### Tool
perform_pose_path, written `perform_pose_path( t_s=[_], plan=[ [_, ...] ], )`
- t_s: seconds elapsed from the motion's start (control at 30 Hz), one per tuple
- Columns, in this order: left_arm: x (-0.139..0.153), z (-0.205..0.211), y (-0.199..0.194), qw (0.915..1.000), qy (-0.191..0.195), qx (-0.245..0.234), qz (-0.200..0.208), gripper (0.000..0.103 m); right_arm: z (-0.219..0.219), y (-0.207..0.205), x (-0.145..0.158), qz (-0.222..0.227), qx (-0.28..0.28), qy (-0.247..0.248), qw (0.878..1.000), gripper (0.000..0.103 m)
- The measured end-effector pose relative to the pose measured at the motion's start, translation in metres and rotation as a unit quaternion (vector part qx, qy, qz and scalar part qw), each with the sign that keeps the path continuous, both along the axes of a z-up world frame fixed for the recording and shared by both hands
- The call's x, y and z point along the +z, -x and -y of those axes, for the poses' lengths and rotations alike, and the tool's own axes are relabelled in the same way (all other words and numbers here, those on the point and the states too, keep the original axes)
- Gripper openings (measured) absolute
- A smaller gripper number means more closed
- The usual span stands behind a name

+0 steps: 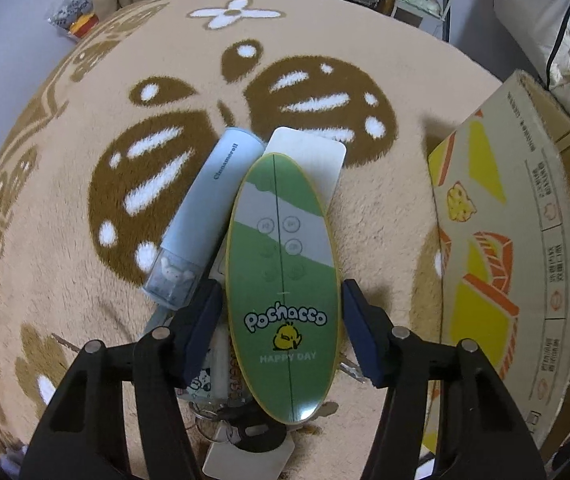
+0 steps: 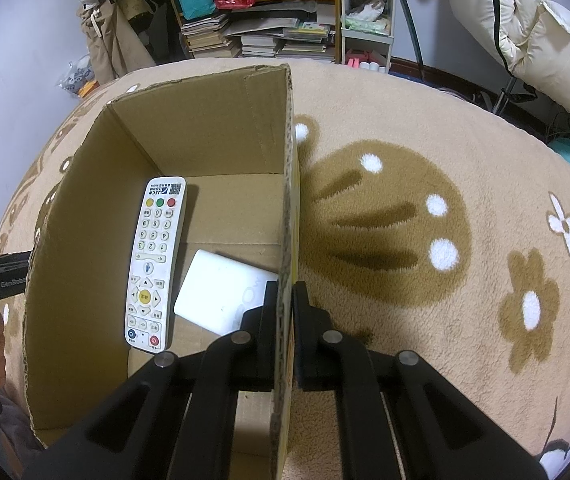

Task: Organize rigid objects
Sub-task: 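Lower the left gripper onto the green Pochacco board and grasp it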

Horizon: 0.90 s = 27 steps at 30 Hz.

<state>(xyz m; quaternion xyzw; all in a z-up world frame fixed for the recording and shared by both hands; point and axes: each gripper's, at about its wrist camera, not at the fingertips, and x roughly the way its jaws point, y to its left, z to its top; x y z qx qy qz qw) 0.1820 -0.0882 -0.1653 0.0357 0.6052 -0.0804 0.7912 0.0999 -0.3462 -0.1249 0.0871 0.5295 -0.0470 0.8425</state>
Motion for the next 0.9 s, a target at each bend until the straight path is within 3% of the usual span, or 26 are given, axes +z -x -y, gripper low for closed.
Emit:
perform_pose_path(
  t_s=[0.3, 0.5, 0.63, 0.9],
  plan=[
    [-0.005, 0.000, -0.001, 0.9994, -0.028, 0.012, 0.017, 0.054, 0.000, 0.000, 0.001, 0.000, -0.001, -0.001, 1.000, 0.008],
    [0.004, -0.009, 0.003, 0.9990, -0.019, 0.033, 0.021, 0.054, 0.000, 0.000, 0.001, 0.000, -0.001, -0.001, 1.000, 0.008],
    [0.014, -0.007, 0.009, 0.9980, -0.039, 0.032, 0.039, 0.054, 0.000, 0.000, 0.000, 0.000, -0.001, 0.000, 1.000, 0.008],
    [0.022, -0.013, 0.015, 0.9970, -0.040, 0.046, 0.048, 0.054, -0.001, 0.000, 0.000, 0.000, -0.001, -0.001, 1.000, 0.008]
  ],
)
